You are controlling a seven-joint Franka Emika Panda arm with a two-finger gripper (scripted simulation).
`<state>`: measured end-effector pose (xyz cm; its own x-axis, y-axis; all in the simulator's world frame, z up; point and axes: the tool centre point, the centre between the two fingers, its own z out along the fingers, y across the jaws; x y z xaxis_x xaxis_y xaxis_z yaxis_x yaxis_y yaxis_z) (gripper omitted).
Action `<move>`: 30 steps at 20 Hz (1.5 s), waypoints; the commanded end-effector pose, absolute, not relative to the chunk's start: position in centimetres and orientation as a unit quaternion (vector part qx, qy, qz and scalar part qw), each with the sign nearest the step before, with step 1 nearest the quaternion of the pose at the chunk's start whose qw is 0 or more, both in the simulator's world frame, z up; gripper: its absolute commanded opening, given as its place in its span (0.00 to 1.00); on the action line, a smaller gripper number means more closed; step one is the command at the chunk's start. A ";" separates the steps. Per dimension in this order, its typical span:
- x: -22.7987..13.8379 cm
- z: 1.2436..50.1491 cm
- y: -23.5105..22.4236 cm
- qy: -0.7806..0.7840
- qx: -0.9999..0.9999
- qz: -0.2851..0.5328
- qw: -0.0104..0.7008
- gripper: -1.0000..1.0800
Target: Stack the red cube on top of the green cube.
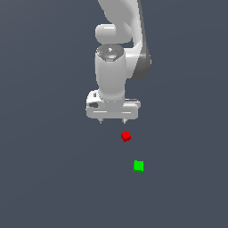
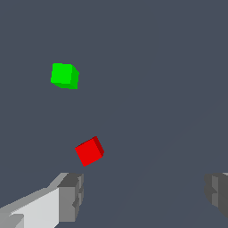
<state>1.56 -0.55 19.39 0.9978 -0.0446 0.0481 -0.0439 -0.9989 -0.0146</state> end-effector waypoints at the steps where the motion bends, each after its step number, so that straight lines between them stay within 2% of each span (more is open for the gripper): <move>1: 1.6 19.4 -0.6 0.022 -0.999 -0.024 0.007 0.96; 9: 1.6 17.7 0.5 -0.011 -1.000 -0.021 0.006 0.96; 22: 0.4 9.3 5.6 -0.175 -0.985 -0.005 0.003 0.96; 30: -0.2 7.0 6.7 -0.217 -0.976 0.000 0.000 0.96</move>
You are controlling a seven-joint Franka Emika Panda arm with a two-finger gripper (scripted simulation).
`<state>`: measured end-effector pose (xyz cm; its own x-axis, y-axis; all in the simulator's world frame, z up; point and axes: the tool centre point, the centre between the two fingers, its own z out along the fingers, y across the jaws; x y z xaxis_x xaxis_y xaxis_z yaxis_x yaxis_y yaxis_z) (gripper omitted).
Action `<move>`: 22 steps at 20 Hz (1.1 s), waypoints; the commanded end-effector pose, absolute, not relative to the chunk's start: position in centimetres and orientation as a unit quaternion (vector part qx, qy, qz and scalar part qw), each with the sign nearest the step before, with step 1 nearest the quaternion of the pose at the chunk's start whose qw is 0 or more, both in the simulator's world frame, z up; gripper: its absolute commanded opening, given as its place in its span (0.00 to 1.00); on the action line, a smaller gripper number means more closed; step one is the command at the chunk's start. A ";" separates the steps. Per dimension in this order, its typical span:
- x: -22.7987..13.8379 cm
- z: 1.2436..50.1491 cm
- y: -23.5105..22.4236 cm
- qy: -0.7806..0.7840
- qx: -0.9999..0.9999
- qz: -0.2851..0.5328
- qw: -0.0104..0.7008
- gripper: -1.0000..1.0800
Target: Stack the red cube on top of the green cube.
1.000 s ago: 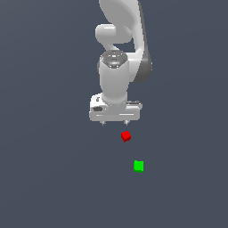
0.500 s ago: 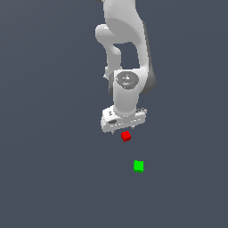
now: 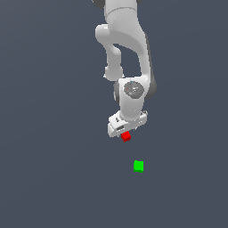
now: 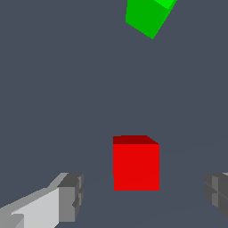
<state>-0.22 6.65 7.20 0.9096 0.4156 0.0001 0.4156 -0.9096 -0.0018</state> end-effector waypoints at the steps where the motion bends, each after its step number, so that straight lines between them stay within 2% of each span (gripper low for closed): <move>1: -0.2 7.0 6.7 -0.217 -0.976 0.000 0.000 0.96; 20: -0.3 2.0 6.7 -0.217 -0.976 0.000 0.000 0.96; 21: -0.3 2.0 6.7 -0.217 -0.976 0.000 0.000 0.00; 22: -0.3 2.0 6.7 -0.217 -0.976 0.000 0.000 0.00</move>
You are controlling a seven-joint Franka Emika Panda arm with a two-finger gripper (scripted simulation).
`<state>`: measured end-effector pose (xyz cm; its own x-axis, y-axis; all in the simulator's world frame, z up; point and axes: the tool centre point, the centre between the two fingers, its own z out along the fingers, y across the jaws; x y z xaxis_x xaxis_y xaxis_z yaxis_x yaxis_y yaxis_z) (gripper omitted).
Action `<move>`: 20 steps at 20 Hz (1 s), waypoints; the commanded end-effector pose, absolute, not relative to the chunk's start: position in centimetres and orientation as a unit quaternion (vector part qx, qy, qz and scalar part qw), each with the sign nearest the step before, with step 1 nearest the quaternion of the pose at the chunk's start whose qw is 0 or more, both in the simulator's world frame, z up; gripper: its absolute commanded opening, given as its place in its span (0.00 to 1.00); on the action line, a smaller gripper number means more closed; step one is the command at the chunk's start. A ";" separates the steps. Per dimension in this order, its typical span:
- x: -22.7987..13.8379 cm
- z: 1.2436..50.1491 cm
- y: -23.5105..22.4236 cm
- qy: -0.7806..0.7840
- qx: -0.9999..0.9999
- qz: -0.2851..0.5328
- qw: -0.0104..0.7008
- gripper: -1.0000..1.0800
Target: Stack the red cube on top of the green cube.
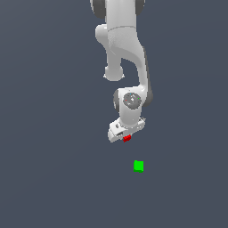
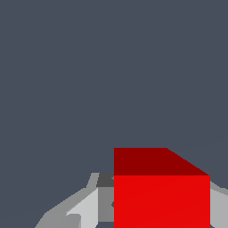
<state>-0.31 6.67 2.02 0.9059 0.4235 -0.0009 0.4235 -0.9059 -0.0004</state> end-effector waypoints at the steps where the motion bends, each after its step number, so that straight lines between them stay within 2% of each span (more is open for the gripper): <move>1: -0.3 2.0 6.7 -0.217 -0.976 0.000 0.000 0.00; 12: -0.3 2.3 6.7 -0.217 -0.976 0.000 0.000 0.00; 20: -0.4 5.7 6.6 -0.217 -0.976 0.000 0.000 0.00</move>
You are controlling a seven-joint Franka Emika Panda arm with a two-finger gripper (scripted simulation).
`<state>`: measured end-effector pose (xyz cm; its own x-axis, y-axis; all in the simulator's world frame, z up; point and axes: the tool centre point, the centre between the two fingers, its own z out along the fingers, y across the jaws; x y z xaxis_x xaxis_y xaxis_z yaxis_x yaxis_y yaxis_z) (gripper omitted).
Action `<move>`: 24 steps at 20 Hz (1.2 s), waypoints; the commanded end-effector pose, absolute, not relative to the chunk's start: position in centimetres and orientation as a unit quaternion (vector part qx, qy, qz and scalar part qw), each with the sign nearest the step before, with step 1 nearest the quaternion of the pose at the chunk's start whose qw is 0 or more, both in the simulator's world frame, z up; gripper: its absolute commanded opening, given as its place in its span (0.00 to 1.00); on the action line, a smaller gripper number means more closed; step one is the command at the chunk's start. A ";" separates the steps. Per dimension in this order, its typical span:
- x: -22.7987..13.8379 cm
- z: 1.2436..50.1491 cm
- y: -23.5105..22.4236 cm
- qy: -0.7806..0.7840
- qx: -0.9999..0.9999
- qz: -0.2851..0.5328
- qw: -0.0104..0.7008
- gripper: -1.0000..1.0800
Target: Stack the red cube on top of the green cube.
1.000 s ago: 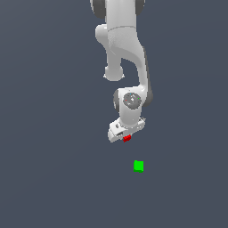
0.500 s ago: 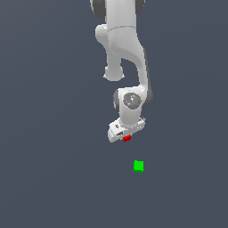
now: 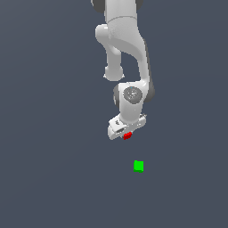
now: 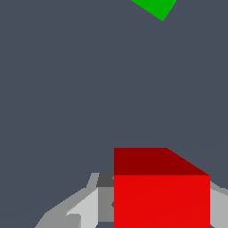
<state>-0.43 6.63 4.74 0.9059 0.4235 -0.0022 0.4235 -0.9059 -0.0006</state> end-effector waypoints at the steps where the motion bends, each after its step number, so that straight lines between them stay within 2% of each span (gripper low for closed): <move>1: -0.4 6.5 6.7 -0.217 -0.976 0.000 0.000 0.00; 11: -0.4 11.7 6.7 -0.217 -0.976 0.000 0.000 0.00; 24: 0.9 11.4 7.1 -0.217 -0.976 0.000 0.000 0.00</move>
<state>0.57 6.97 11.48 0.9057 0.4239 0.0004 0.4239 -0.9057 0.0002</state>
